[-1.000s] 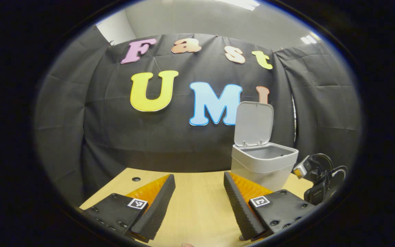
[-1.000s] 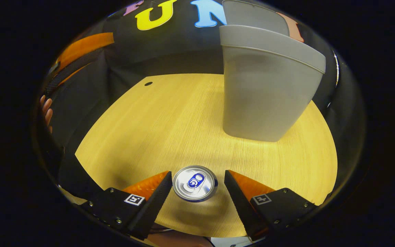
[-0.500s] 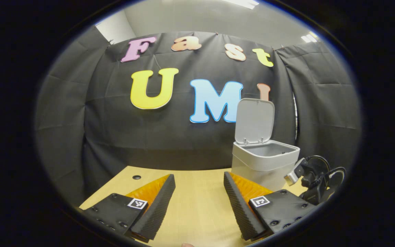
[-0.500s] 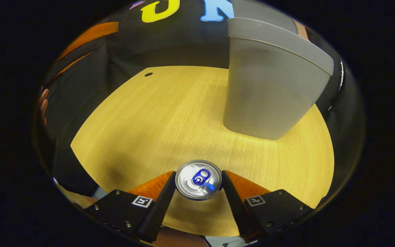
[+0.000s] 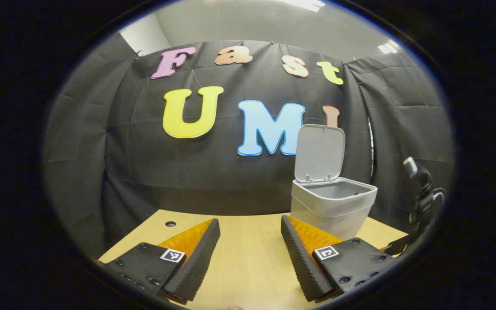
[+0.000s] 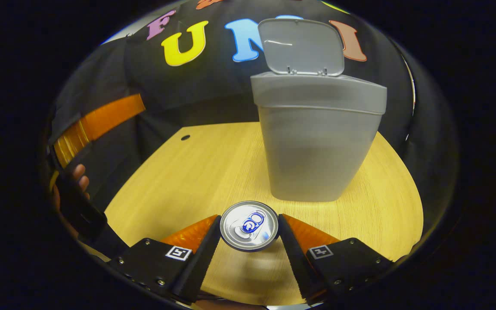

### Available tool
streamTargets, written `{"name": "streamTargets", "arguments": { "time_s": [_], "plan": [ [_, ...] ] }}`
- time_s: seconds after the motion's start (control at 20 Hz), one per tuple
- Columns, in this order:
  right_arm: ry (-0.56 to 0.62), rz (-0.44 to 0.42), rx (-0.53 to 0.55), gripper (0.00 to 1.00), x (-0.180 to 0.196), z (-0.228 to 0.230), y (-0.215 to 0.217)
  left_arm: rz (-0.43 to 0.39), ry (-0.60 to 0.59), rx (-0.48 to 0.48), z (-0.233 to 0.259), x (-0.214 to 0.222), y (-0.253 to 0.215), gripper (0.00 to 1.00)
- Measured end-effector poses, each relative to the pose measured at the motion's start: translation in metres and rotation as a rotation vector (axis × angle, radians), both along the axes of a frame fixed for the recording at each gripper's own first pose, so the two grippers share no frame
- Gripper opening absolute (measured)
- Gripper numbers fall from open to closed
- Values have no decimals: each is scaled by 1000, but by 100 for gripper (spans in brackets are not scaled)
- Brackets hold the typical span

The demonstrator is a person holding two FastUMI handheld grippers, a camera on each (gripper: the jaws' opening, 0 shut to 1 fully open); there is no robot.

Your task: Press the lid of the desktop garbage bin to open it, pick up the crumpled paper on the desktop and throw it into the bin, then pick up the pop can on the desktop and drop it into the bin, and finally close the garbage bin lid.

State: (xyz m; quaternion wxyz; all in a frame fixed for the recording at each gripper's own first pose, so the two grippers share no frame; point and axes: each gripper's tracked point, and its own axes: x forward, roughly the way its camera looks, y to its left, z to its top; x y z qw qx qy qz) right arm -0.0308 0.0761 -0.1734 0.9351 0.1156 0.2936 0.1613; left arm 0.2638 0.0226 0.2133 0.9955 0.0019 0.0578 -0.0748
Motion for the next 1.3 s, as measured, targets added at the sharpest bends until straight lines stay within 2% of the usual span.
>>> {"name": "streamTargets", "arguments": {
  "time_s": [0.1,0.2,0.4,0.85,1.15,1.3],
  "plan": [
    [-60,-6,71,80,6,27,-3,-3,3,-1,-1,1,-2,96],
    [-125,-18,114,83,10,52,-9,-4,8,0,-3,2,-5,95],
    [-270,-34,155,83,17,101,-18,-8,9,8,-3,3,-9,93],
    [-421,-33,135,83,29,149,-24,1,-10,23,4,2,-11,96],
    [-503,-57,92,83,39,173,-33,14,-12,17,6,-2,-10,95],
    [-566,-96,48,83,47,191,-42,12,-16,10,8,-4,-10,96]
  ]
}}
